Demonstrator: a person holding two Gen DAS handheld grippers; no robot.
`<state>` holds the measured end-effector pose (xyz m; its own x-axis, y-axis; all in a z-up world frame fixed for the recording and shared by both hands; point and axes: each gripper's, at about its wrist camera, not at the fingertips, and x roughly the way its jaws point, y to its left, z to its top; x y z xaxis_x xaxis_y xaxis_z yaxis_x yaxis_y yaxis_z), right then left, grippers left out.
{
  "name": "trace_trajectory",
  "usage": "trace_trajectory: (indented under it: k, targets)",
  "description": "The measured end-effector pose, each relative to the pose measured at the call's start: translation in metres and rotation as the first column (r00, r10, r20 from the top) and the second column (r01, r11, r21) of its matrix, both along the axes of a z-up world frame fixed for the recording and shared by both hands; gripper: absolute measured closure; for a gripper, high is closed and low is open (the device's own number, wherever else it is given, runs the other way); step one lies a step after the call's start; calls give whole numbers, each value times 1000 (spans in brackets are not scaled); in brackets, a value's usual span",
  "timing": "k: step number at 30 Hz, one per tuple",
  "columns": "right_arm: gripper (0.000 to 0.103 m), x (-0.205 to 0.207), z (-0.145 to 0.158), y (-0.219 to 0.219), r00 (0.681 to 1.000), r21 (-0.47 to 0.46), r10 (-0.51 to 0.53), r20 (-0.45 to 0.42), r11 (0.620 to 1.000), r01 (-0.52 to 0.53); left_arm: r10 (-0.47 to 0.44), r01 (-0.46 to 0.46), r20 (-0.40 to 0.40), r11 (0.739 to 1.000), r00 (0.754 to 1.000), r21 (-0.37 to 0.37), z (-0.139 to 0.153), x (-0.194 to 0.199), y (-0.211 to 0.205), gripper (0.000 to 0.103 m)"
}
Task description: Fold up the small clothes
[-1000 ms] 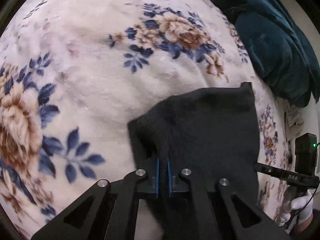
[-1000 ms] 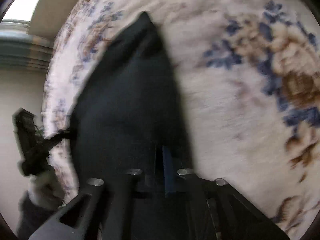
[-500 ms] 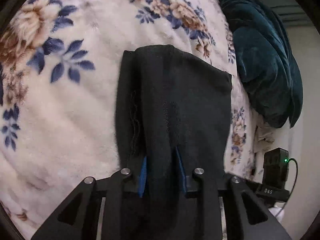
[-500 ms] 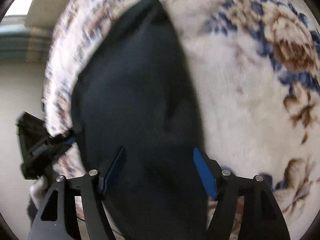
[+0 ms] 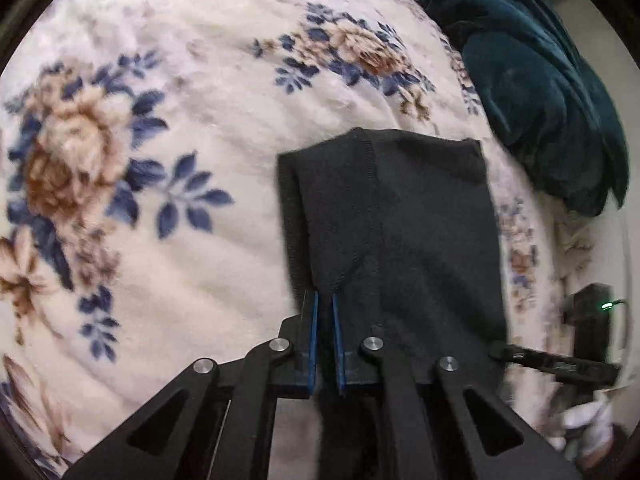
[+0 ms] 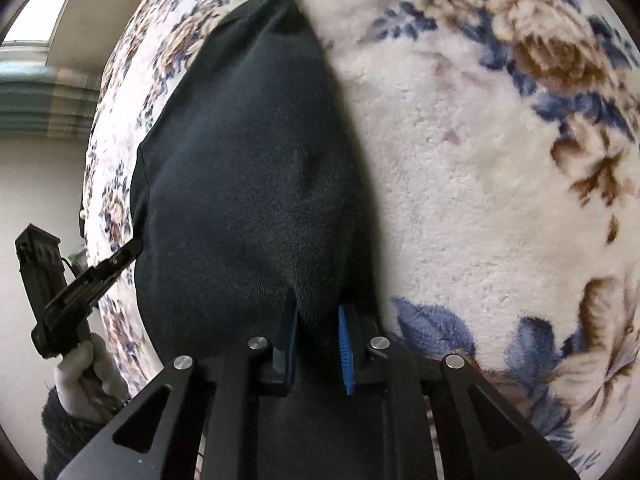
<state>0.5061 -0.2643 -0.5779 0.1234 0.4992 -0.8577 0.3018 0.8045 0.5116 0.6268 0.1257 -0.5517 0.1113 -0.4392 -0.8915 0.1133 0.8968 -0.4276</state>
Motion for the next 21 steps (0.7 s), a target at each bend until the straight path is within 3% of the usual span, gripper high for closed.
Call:
trace_trajectory:
  k: [3,5,7,9,12,15,18,21]
  targets:
    - [77,6,1,1,999,19,24,-38,1000,-23,90,-94,-44,991,995,-99,8,-8,14,93]
    - [73,2,7,-6,998,22,33,-47,999,-32,112,-125,-92,980,989,-153,4,-20,19,81]
    - [52,-5,17,-8,999,29,35,-34,999,-34,114,-136,-129,975,985,-175,-4,-34,18,81]
    - [46,-14,24,-8,999,44,35,-25,998,-34,105,-134,-156,971,982,-195,-14,-44,12,81]
    - [46,-31,23,-4,999,53,27,-45,998,-25,127,-157,-151,964,980,-213,-22,-52,8,81]
    - [46,-46,16,1,998,19,31,-61,999,-30,118,-135,-119,980,986,-143,-27,-52,2,78]
    - [46,-58,6,2,996,43,6,-89,999,-3,131,-153,-114,967,985,-203,-22,-54,3,81]
    - [46,-70,-5,0,991,67,-36,-126,997,44,88,-116,-118,959,989,-259,-20,-58,-3,81]
